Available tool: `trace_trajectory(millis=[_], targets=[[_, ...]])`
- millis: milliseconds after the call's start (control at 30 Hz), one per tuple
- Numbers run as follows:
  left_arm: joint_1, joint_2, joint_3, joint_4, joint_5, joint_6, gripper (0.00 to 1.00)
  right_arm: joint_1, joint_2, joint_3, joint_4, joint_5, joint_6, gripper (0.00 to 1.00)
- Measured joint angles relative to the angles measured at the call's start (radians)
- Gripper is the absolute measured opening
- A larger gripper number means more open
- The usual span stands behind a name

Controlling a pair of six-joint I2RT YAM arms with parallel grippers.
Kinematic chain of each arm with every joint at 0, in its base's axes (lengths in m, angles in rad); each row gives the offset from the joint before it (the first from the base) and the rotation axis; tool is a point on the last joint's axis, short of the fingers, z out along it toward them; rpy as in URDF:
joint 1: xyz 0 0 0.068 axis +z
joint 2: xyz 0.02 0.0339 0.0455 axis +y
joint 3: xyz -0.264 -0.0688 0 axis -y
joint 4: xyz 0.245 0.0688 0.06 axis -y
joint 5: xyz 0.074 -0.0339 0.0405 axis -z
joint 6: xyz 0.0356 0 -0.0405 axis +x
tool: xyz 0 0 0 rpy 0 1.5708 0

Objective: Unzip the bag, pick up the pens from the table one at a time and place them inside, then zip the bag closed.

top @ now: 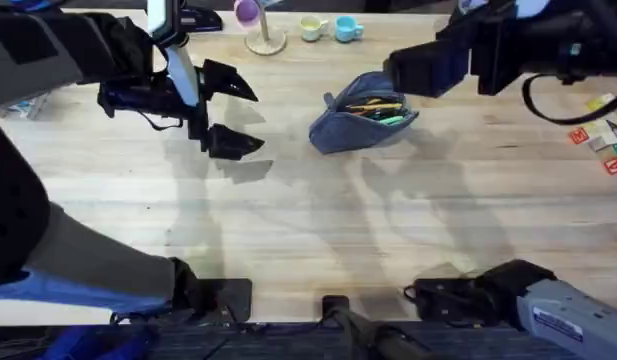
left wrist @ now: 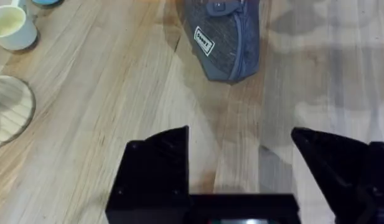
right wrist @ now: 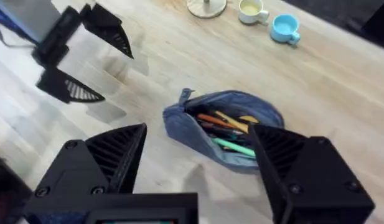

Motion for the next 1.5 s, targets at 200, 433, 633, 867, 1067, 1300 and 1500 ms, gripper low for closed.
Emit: trace_trajectory(millis=[200,433,633,867,1067,1300,1500], targets=[[0.0,0.0,0.0,0.0,0.01,0.0,0.993,0.025,0.011,0.0,0.015,-0.008,0.165,0.997],[0.0,0.0,0.0,0.001,0.01,0.0,0.993,0.142,0.121,0.0,0.037,-0.013,0.262,0.997],[0.0,0.0,0.0,0.0,0.01,0.0,0.993,0.15,0.163,0.0,0.042,-0.013,0.333,0.997],[0.0,0.0,0.0,0.0,0.01,0.0,0.993,0.154,0.203,0.0,0.055,-0.013,0.352,0.997],[0.0,0.0,0.0,0.0,0.01,0.0,0.993,0.161,0.242,0.0,0.091,-0.013,0.356,0.997],[0.0,0.0,0.0,-0.001,0.01,0.0,0.993,0.161,0.331,0.0,0.144,-0.013,0.357,0.997],[0.0,0.0,0.0,-0.005,0.01,0.0,0.993,0.161,0.405,0.0,0.186,-0.013,0.324,0.997]])
